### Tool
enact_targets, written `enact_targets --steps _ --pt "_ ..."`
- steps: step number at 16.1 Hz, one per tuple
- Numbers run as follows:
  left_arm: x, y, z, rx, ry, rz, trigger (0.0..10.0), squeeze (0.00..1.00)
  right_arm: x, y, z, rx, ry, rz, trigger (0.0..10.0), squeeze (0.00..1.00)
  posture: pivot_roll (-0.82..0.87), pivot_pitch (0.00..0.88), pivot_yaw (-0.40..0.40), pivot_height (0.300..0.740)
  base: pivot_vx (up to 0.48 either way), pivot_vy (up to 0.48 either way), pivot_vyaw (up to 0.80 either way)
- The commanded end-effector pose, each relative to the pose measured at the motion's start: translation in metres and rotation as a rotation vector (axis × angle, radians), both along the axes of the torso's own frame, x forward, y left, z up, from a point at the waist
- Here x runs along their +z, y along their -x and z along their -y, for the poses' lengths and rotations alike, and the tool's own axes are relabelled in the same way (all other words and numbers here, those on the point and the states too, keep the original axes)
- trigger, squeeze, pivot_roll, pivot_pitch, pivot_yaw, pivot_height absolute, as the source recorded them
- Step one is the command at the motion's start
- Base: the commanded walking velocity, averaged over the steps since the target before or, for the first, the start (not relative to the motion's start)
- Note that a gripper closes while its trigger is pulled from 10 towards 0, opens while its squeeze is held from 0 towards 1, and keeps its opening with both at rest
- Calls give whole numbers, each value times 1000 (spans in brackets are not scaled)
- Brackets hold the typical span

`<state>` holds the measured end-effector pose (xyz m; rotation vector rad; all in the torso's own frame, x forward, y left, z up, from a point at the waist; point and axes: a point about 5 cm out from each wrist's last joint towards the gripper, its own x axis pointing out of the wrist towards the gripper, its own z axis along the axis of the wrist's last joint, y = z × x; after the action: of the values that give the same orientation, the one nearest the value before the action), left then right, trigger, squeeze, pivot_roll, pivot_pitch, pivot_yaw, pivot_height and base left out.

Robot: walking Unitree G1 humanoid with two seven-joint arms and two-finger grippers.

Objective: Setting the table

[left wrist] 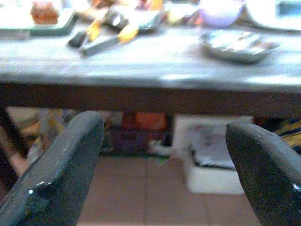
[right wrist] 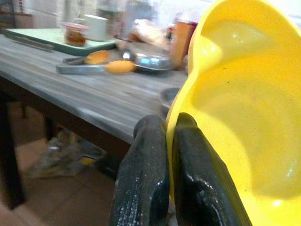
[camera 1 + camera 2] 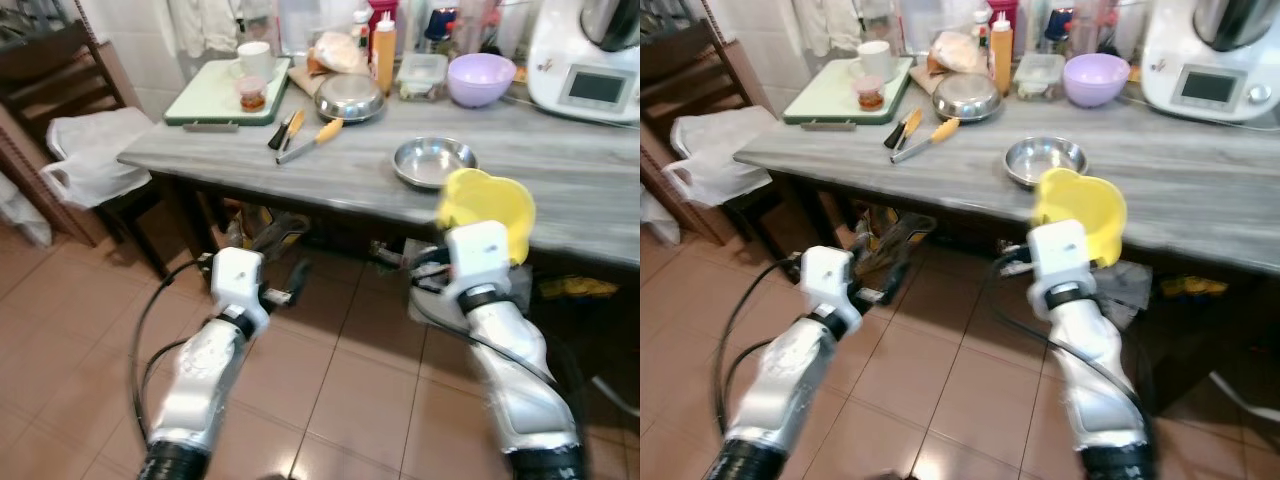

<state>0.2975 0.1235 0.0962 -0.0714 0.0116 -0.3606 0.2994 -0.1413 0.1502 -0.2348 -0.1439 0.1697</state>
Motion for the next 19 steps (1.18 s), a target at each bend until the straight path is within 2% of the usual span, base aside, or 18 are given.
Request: enact_targets --steps 1,6,16,19 --pt "4 -1 2 -10 -4 17 10000 0 3 1 5 -11 1 12 10000 0 -58 73 74 740 386 0 0" --pt "3 0 4 -18 -1 12 10000 0 3 1 5 -16 -2 6 10000 0 -65 78 76 740 385 0 -546" --pt "3 0 5 -19 -3 12 10000 0 5 2 3 -5 8 18 10000 0 -67 81 77 740 380 0 0" --pt "8 0 5 -21 -3 31 10000 0 6 3 2 3 16 25 10000 0 -66 82 74 740 369 0 0"
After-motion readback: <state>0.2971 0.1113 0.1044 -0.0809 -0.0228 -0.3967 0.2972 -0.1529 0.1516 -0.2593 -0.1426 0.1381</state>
